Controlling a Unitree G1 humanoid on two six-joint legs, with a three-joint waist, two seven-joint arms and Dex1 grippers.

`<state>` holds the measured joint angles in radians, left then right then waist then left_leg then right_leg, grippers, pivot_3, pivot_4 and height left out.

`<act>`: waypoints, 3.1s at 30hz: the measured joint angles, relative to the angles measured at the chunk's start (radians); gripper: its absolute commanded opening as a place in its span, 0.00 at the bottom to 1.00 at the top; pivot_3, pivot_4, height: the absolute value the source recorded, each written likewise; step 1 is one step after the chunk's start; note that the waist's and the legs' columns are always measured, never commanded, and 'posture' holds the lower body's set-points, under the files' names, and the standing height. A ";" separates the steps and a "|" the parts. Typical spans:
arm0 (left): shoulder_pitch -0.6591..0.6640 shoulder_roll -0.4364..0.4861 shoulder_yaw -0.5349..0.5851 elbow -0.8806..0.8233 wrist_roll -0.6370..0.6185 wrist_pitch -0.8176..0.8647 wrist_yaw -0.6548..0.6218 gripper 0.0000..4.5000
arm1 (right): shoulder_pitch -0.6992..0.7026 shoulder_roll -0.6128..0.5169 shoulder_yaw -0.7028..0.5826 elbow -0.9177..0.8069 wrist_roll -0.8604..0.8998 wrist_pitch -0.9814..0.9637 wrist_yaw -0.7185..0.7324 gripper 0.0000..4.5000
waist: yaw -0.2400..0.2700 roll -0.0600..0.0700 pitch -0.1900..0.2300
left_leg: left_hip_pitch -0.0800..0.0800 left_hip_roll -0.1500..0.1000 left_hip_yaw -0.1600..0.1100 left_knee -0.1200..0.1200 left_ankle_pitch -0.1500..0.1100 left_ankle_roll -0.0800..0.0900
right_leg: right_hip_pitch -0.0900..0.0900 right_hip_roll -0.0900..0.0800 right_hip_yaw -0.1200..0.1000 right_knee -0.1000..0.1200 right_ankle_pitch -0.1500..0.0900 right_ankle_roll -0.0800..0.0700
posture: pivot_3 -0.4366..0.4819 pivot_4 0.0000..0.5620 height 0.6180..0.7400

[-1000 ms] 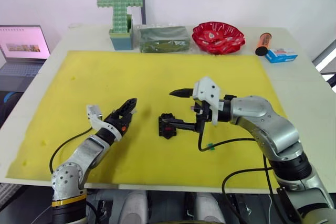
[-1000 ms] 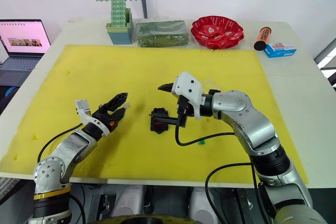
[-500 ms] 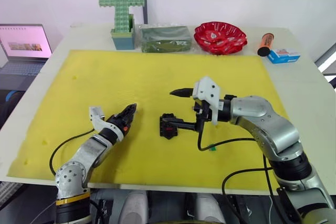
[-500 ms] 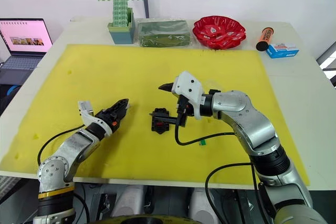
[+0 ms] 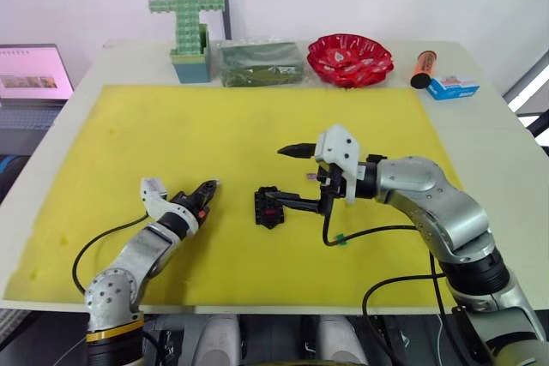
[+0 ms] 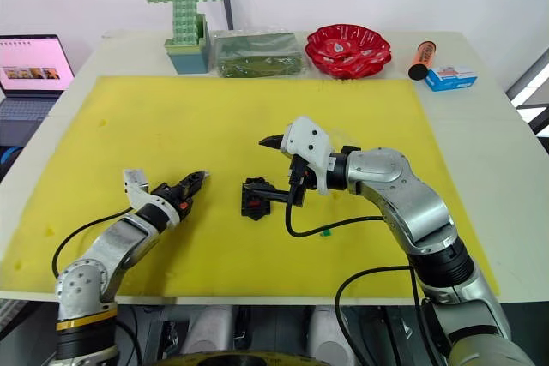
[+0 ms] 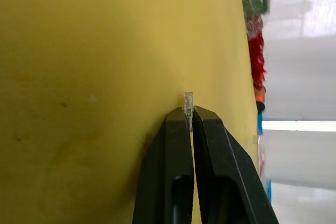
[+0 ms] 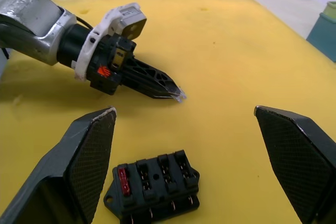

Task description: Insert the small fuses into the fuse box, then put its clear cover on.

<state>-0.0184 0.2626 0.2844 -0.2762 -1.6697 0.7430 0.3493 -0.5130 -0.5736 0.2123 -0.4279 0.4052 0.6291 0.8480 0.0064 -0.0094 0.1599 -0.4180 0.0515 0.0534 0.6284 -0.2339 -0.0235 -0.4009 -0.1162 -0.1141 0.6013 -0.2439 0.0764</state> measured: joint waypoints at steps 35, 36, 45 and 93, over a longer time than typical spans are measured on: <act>-1.369 0.734 -1.788 0.816 1.235 -0.868 -1.961 0.01 | 0.018 -0.060 0.008 0.019 0.009 -0.024 0.137 1.00 | 0.034 -0.008 0.009 | -0.011 0.000 -0.001 0.007 0.002 -0.002 | -0.010 0.004 0.003 0.011 0.001 0.007 | 0.48 0.27 1.00; -1.371 0.727 -1.794 0.825 1.232 -0.874 -1.961 0.01 | 0.023 -0.066 0.008 0.016 0.009 -0.025 0.139 1.00 | 0.034 -0.008 0.009 | -0.010 0.000 -0.001 0.007 0.002 -0.002 | -0.010 0.004 0.003 0.012 0.001 0.007 | 0.48 0.27 1.00; -1.371 0.706 -1.798 0.871 1.220 -0.919 -1.961 0.61 | 0.039 -0.076 0.013 -0.021 0.004 -0.052 0.167 1.00 | 0.035 -0.008 0.009 | -0.010 0.000 -0.003 0.012 0.001 -0.001 | -0.008 0.004 0.003 0.013 0.001 0.007 | 0.48 0.27 1.00; 0.090 0.838 0.043 0.422 -0.280 0.537 -0.713 0.99 | -0.031 0.023 0.087 0.004 0.081 -0.010 0.212 1.00 | 0.001 -0.010 0.009 | 0.003 -0.003 -0.003 0.014 -0.003 0.001 | -0.004 -0.002 0.007 0.027 -0.007 0.011 | 0.48 0.27 1.00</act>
<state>0.0720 1.1004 0.3277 0.1463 -1.9499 1.2801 -0.3639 -0.5439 -0.5503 0.2993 -0.4241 0.4860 0.6189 1.0597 0.0074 -0.0194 0.1689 -0.4152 0.0482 0.0508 0.6427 -0.2368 -0.0223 -0.4051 -0.1187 -0.1074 0.6280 -0.2512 0.0870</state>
